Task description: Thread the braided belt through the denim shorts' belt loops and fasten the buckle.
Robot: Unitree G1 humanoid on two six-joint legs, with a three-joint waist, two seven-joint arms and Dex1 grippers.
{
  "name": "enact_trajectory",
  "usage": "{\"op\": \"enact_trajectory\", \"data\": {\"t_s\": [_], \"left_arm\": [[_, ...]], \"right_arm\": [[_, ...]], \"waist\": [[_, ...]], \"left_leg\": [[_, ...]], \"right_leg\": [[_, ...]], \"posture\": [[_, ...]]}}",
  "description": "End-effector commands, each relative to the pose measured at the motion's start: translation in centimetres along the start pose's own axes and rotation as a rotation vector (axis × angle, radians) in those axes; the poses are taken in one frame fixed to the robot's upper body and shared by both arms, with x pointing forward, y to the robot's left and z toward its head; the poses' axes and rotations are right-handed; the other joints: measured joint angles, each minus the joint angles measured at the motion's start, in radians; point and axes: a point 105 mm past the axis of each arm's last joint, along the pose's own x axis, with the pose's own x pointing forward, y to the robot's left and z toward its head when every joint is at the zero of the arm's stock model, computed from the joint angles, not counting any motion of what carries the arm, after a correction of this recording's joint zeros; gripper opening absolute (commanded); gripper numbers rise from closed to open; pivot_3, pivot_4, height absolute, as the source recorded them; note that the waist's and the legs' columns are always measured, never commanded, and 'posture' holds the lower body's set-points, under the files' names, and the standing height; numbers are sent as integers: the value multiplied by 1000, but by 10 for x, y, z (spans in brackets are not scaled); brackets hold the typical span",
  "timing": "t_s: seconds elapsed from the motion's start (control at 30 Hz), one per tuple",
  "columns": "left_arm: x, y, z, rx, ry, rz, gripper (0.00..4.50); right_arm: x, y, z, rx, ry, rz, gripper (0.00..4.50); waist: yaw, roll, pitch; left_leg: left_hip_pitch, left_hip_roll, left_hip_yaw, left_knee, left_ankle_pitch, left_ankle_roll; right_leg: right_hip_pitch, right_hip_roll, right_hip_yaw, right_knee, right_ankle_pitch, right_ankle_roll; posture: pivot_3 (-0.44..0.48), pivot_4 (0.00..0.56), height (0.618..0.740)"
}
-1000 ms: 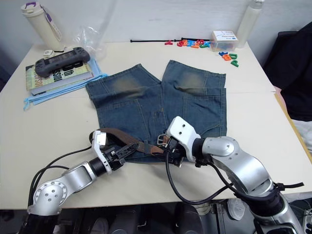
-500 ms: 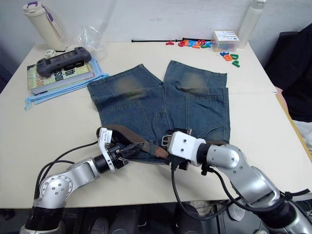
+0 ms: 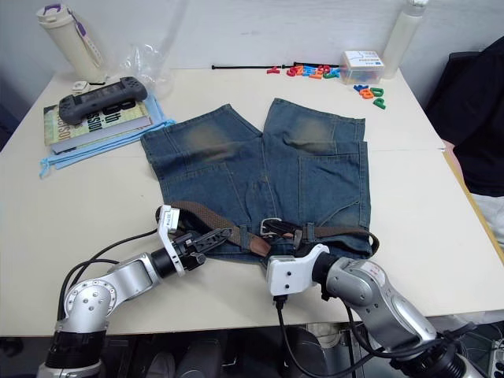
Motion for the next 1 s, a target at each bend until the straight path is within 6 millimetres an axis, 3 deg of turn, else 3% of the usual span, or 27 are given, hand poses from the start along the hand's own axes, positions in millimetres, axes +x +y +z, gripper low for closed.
{"op": "enact_trajectory", "data": {"t_s": [0.03,0.6,0.67,0.97,1.0], "left_arm": [[0,-8,3,10,-9,-34,0],[-1,-7,0,4,0,-29,0],[-1,-8,0,4,1,-31,0],[-1,-8,0,5,5,-32,0],[-1,-7,0,6,6,-31,0]], "right_arm": [[3,2,2,-23,-10,-9,4473],[4,-6,-1,-28,8,-55,4473],[3,-8,-2,-29,12,-59,3973],[4,-8,1,-33,-1,-64,60],[4,-8,2,-34,-5,-65,20]], "waist": [[0,0,0],[-1,0,0],[-1,0,0],[-2,0,0],[-2,0,0]], "left_leg": [[0,0,0,0,0,0],[0,1,0,8,0,0],[0,1,0,9,0,0],[0,1,0,10,0,0],[0,1,0,10,0,0]], "right_leg": [[0,0,0,0,0,0],[0,0,1,6,0,0],[0,0,1,7,0,0],[0,0,1,9,0,0],[0,0,1,9,0,0]], "posture": [[0,150,716],[0,150,716],[0,150,716],[0,150,716],[0,150,716]]}}
